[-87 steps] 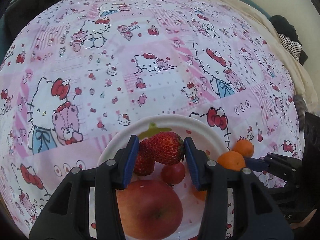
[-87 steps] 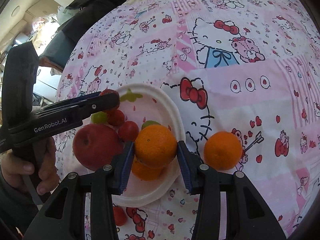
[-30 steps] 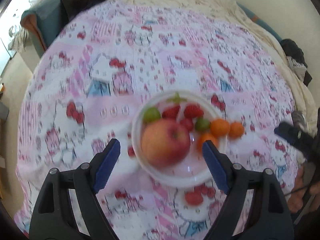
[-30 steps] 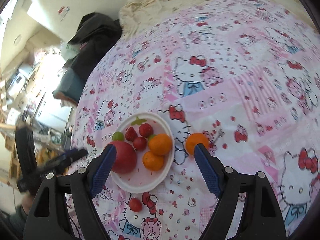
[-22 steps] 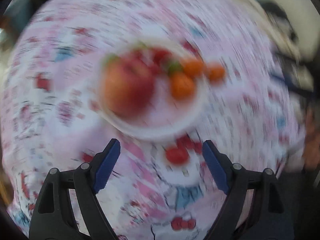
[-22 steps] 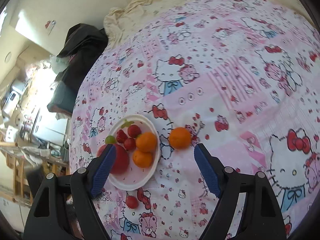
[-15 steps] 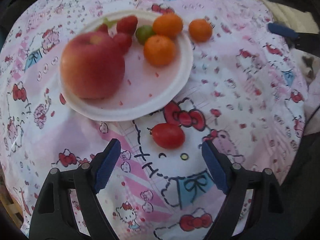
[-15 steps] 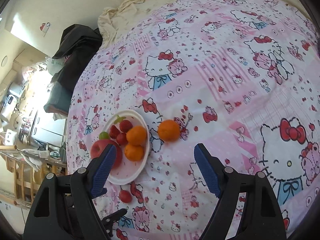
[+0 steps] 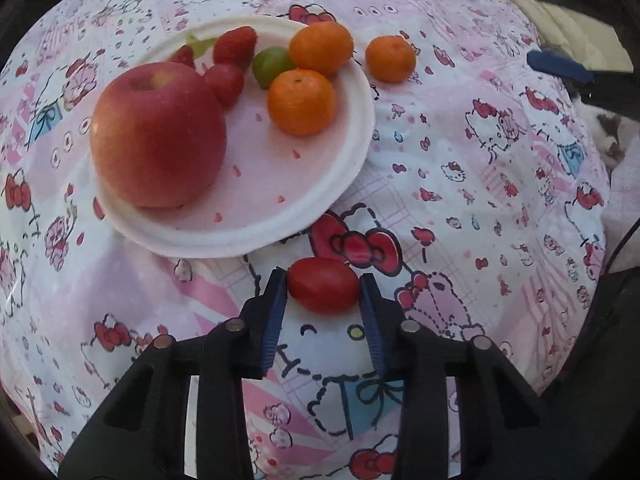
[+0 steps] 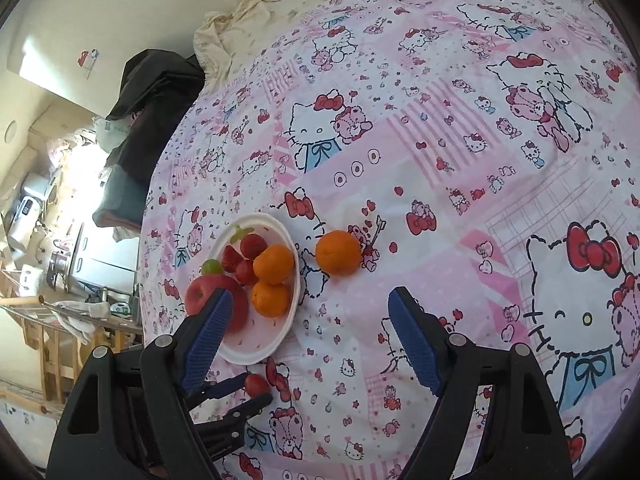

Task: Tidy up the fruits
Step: 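Lift the tomato with the left gripper while the right gripper grasps the last orange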

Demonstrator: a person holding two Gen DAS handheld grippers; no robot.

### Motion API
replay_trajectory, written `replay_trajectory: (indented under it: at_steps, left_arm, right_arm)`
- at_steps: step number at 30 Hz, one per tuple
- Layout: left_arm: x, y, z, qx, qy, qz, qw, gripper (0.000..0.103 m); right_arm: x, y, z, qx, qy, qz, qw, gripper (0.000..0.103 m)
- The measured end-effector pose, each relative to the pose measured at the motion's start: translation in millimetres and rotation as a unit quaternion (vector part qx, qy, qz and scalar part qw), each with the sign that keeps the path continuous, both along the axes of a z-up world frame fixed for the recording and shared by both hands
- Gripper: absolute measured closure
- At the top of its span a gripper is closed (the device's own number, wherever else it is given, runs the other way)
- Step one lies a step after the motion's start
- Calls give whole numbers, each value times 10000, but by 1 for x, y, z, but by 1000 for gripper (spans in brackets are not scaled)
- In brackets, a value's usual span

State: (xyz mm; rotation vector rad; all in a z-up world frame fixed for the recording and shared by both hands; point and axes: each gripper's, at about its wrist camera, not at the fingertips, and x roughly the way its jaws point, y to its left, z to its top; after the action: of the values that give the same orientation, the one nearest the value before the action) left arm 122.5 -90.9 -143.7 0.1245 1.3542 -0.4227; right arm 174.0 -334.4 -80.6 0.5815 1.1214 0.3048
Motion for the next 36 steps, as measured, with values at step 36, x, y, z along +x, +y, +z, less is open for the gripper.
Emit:
replay_trajectory:
  at_steps: [36]
  left_arm:
    - [18, 89, 63, -538, -364, 1903, 9796, 70]
  right_arm:
    - [84, 47, -89, -788, 1171, 217, 9897, 51]
